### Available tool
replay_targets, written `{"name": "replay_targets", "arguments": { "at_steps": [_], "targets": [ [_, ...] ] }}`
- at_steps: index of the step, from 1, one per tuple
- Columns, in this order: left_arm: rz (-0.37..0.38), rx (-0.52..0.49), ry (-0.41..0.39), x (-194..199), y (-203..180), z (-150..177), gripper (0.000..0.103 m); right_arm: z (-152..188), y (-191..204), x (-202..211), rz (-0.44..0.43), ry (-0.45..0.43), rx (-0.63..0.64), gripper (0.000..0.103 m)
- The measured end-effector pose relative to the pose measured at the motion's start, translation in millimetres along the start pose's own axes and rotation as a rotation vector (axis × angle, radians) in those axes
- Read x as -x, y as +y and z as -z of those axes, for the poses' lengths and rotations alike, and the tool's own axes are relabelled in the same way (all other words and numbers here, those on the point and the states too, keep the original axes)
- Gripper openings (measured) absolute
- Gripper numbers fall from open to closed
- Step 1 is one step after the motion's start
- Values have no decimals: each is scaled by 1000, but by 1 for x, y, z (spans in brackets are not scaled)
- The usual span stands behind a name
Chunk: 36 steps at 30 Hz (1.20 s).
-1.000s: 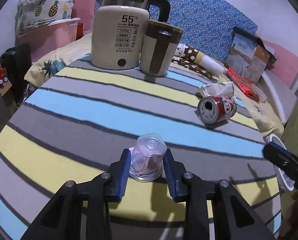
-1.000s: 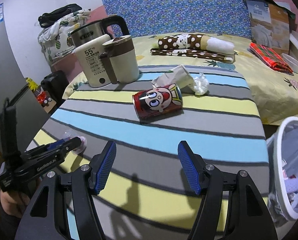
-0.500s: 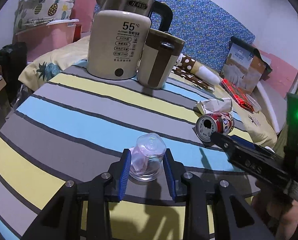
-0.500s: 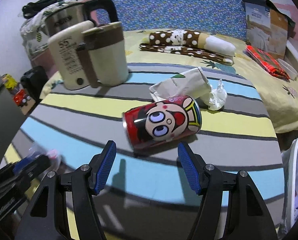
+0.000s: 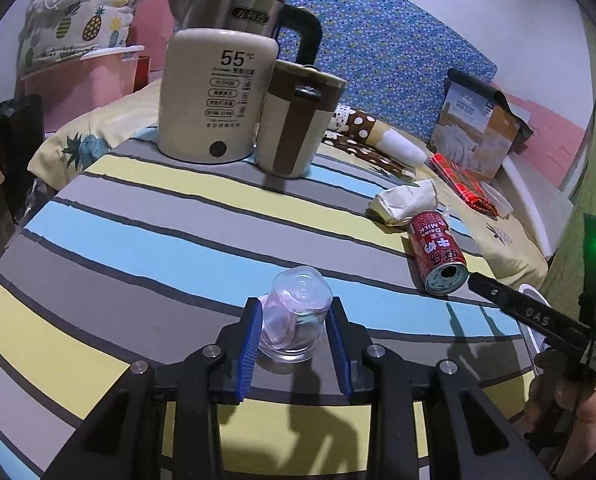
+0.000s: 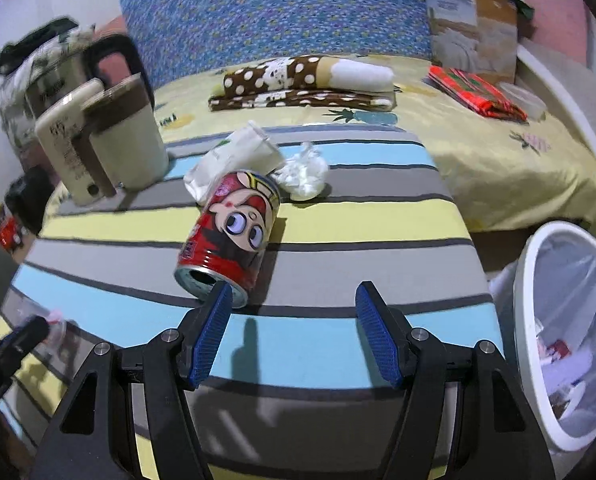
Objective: Collect trash
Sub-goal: 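Grasp the red cartoon can with the right tool while the left tool holds the cup, then carry the red can and clear cup over the white trash bin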
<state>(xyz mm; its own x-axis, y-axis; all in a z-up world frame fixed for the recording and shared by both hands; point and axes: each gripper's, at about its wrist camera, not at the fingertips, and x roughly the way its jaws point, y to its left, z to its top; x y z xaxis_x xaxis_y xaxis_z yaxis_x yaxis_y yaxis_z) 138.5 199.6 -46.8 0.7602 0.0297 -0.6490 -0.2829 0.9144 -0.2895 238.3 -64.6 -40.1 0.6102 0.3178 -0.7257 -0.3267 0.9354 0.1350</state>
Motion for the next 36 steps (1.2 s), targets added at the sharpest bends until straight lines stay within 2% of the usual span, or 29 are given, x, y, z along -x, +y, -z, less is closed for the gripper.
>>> {"name": "replay_targets", "arguments": {
  "at_steps": [3,7,12,17,19,20,23,36],
  "targets": [
    [4,-11,-3,1,-6,0,33,0,10,7,-63,-31,12,66],
    [7,-22,-5,1,-11,1,33,-5,26,-1,-101,-60,10,68],
    [10,-21,-6,1,-8,1,33,-14,38,-22,-68,-64,-8,70],
    [9,-10,-1,-1,-4,2,33,-14,36,-33,-19,-25,-19,70],
    [10,-11,1,-1,-4,2,33,-14,32,-38,-31,9,-37,70],
    [10,-11,2,-2,-3,2,33,-13,30,-39,-31,18,-45,69],
    [12,-17,3,-2,-5,3,33,-11,28,-36,-42,18,-45,55],
    [23,-79,11,1,-32,10,33,8,12,1,-94,-17,-5,55]
  ]
}}
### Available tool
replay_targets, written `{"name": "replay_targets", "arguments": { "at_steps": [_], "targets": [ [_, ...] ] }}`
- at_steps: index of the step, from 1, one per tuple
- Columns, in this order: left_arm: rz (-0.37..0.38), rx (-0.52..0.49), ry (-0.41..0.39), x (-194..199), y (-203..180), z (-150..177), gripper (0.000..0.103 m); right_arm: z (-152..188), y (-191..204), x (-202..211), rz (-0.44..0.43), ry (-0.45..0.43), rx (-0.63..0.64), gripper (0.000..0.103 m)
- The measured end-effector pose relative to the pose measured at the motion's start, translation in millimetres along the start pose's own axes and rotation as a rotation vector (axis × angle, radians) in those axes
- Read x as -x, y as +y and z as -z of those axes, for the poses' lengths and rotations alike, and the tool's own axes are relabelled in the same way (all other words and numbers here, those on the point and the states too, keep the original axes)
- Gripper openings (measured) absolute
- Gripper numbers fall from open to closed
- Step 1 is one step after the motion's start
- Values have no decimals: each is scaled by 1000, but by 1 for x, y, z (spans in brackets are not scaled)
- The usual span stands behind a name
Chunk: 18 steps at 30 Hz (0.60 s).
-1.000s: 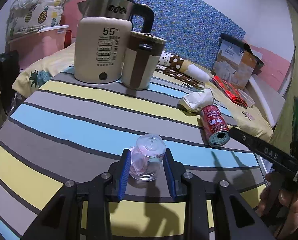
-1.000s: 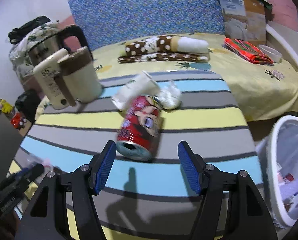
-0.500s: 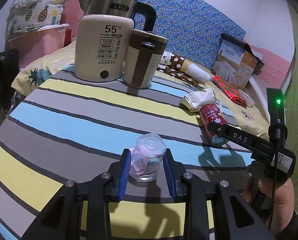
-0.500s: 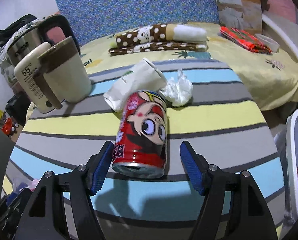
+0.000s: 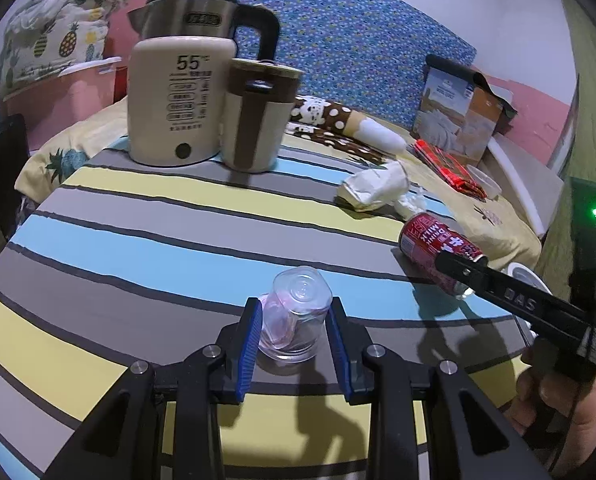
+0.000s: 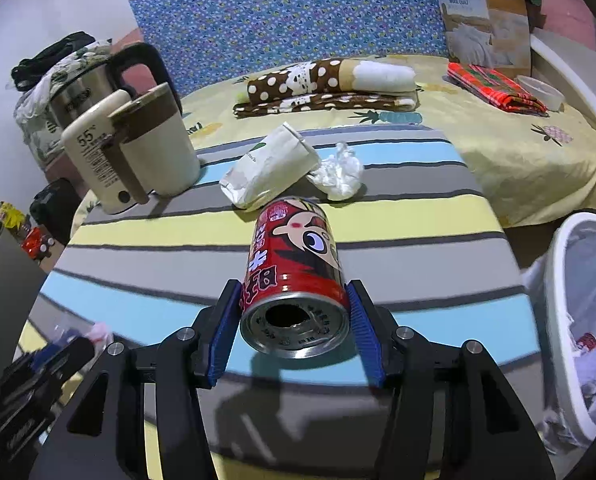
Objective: Collect trash
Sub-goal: 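Carry the red can and clear cup over the white trash bin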
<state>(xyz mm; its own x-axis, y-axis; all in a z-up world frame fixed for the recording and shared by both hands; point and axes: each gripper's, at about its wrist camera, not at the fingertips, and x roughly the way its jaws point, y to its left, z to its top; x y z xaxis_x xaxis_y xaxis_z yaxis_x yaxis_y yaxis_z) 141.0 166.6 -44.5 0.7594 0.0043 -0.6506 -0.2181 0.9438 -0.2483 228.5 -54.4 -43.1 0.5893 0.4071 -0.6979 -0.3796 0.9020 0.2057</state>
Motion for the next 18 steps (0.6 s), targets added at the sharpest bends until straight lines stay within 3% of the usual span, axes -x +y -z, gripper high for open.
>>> {"name": "replay_targets", "arguments": {
  "at_steps": [18],
  "targets": [
    [79,-130,9,40,-91,25,33,31,-46,85,-39,-74,19,54]
  ]
}}
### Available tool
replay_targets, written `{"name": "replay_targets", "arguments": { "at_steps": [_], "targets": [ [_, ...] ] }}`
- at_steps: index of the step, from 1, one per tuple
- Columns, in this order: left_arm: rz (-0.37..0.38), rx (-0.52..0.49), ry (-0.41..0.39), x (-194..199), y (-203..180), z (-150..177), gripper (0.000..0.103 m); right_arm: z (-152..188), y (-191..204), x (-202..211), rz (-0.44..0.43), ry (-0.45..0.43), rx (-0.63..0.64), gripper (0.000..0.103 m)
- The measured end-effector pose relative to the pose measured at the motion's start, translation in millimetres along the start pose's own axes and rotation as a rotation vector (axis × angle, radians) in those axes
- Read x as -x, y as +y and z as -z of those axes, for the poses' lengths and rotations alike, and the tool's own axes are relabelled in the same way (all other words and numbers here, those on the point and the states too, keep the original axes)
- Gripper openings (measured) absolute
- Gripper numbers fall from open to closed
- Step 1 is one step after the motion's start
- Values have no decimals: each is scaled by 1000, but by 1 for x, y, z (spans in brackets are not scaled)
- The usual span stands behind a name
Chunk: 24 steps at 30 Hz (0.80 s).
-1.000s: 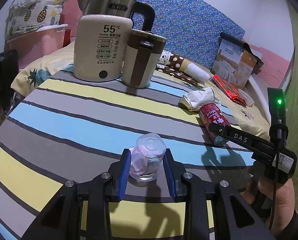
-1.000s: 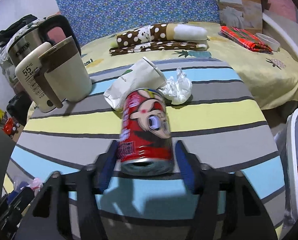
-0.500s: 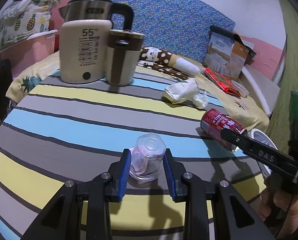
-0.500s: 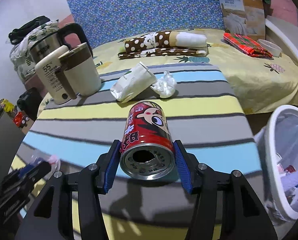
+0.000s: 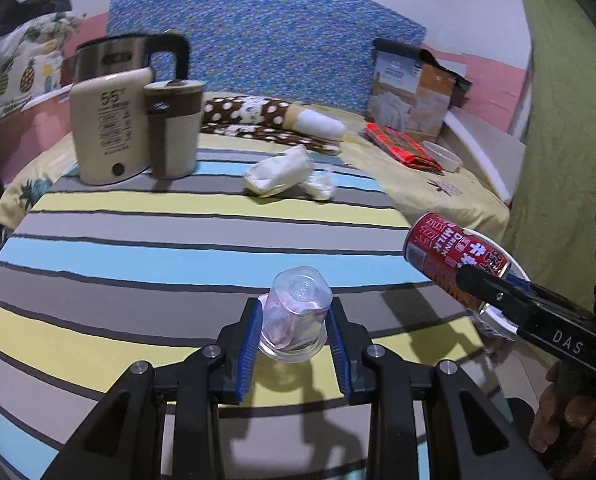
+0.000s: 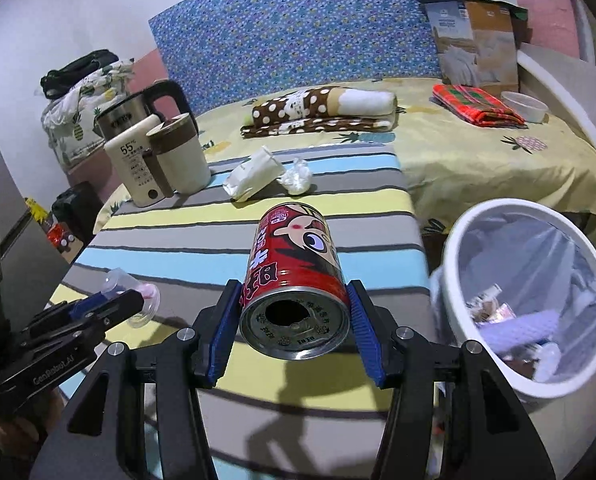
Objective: Collect trash
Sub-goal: 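Carry the red can and clear cup over the white trash bin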
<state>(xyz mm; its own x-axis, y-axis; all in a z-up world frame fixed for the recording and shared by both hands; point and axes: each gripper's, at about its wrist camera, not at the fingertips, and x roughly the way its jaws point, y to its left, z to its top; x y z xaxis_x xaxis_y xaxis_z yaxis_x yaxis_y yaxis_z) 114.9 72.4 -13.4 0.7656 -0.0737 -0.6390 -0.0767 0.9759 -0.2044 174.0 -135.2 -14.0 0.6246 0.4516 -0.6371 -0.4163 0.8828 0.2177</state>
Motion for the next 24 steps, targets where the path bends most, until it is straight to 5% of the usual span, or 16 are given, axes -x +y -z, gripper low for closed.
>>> {"name": "replay_targets", "arguments": {
  "at_steps": [24],
  "targets": [
    [225,-208,11,-22,-148,-13,33,21,-91,50,161,-70,-163,54]
  ]
}}
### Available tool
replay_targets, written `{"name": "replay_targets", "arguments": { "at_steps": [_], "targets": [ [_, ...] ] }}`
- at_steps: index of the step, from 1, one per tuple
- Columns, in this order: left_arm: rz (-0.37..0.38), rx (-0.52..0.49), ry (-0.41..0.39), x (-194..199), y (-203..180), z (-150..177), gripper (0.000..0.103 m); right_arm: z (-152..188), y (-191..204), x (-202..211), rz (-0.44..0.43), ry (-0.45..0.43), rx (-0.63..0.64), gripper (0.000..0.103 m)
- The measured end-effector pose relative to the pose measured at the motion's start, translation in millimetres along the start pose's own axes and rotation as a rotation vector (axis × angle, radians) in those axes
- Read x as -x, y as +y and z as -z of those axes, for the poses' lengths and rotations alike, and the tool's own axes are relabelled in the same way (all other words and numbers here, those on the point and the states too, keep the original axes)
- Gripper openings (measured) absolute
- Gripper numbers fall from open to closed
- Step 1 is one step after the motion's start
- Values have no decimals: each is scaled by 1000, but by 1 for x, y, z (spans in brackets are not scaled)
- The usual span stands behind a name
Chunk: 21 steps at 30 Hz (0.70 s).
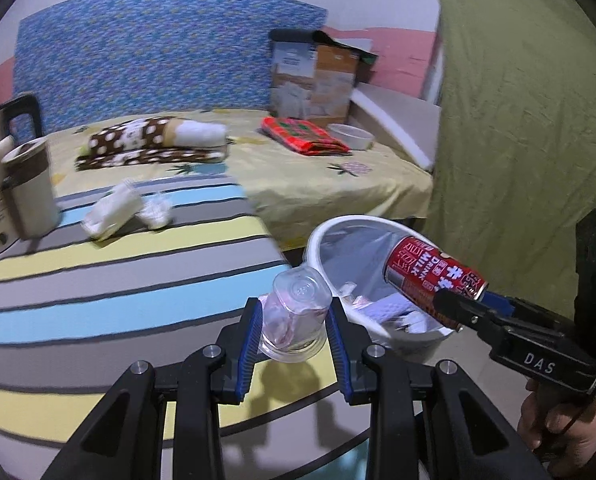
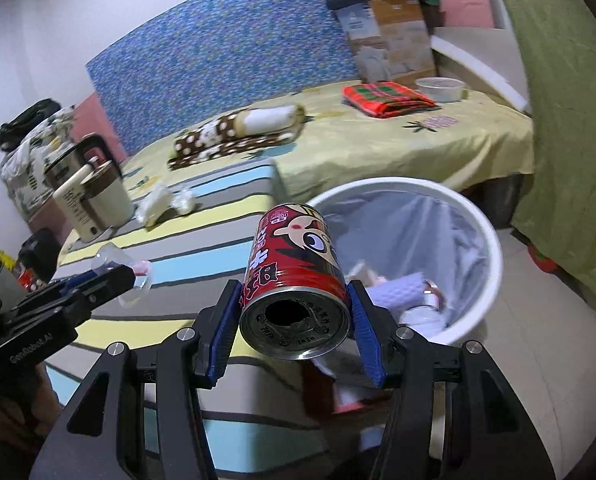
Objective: Collect trash
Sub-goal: 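Carry the red can and clear cup over the white trash bin, then open both tools to drop the can and cup into the bin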
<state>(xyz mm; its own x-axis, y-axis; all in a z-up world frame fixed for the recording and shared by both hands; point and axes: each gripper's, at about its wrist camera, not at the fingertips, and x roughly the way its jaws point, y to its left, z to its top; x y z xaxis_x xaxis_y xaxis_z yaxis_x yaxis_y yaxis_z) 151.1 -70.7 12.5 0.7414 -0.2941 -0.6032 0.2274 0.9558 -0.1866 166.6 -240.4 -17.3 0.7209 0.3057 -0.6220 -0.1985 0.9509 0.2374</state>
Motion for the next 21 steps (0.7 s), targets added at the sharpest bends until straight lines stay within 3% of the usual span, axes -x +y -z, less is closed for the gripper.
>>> {"name": "replay_targets", "arguments": {
  "at_steps": [9,21],
  "targets": [
    [78,-60,13,-34,-43,-14,33,1,-37,3,76,-6,-63,55],
    [140,-86,52,-83,-68,-23,33,2,-64,1,141,22,-86,55]
  ]
}}
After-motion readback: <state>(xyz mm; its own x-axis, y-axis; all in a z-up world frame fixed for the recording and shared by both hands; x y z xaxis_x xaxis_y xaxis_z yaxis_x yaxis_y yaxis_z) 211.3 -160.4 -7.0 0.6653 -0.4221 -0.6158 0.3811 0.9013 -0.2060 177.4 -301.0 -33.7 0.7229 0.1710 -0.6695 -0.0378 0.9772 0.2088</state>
